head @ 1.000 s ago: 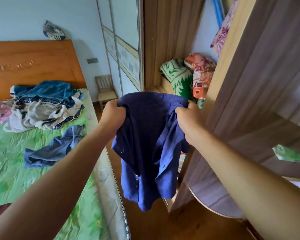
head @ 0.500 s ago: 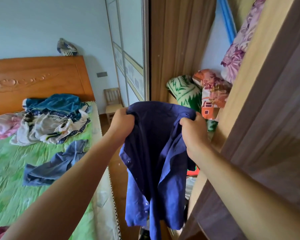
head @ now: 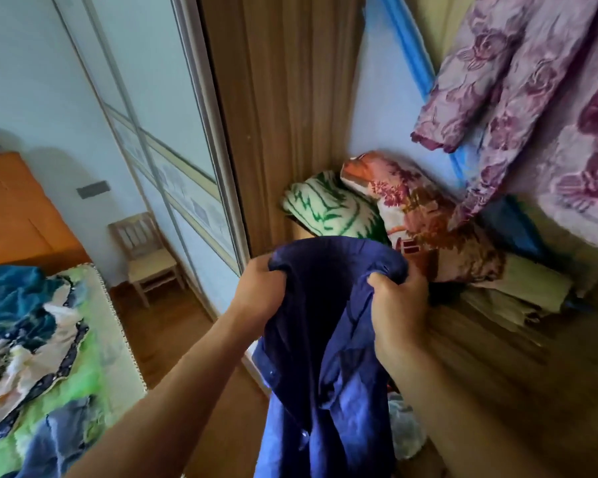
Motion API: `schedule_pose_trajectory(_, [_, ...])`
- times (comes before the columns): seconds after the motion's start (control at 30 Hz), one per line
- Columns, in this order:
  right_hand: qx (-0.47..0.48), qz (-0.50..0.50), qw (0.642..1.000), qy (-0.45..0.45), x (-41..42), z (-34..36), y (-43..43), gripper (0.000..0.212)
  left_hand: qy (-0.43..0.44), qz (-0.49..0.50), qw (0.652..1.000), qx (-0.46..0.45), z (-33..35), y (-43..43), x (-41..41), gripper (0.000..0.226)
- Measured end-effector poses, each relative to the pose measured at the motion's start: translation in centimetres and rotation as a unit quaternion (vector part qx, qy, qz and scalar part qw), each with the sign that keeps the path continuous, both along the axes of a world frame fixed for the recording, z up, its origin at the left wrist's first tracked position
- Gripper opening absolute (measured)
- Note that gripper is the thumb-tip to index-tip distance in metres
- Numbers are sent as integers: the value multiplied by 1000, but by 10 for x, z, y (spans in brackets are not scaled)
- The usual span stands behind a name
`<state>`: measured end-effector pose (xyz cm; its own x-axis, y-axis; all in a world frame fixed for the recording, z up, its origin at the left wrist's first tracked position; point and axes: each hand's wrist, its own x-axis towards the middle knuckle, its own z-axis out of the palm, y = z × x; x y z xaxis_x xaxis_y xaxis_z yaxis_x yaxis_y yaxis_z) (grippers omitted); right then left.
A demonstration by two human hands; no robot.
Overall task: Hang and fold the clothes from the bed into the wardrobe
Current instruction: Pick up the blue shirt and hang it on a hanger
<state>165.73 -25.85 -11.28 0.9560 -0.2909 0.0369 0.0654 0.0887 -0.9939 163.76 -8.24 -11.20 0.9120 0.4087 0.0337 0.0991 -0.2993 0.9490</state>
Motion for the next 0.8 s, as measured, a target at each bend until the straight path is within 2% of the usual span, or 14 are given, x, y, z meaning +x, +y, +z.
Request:
schedule_pose_trajectory(0.07, [-1, -12, 1000, 1, 19, 5, 6, 24, -4, -35, 999, -17, 3, 8, 29, 41])
schedule_pose_trajectory(0.13, [-5, -40, 999, -6, 36, 11, 5, 31, -6, -58, 998, -36, 9, 8, 56, 33])
schedule_pose_trajectory(0.27, [-23, -93, 994, -51, 59, 22, -2, 47, -34, -84, 996, -15, 24, 5, 97, 34])
schedule_pose_trajectory(0.37, [-29, -103, 992, -71, 73, 28, -7, 39, -50, -92, 994, -18, 40, 3, 119, 30])
schedule_pose_trajectory(0.5, [-21, -146, 987, -67, 91, 41, -8, 39, -63, -113, 991, -15, 66, 6, 145, 37])
schedule_pose_trajectory(0.6, [-34, -157, 984, -73, 111, 63, -10, 27, -82, -141, 987, -6, 89, 12, 175, 41])
schedule_pose_trajectory(0.8, [-112, -186, 971, -104, 161, 121, -20, 22, -111, -218, 969, 40, 140, 17, 250, 28])
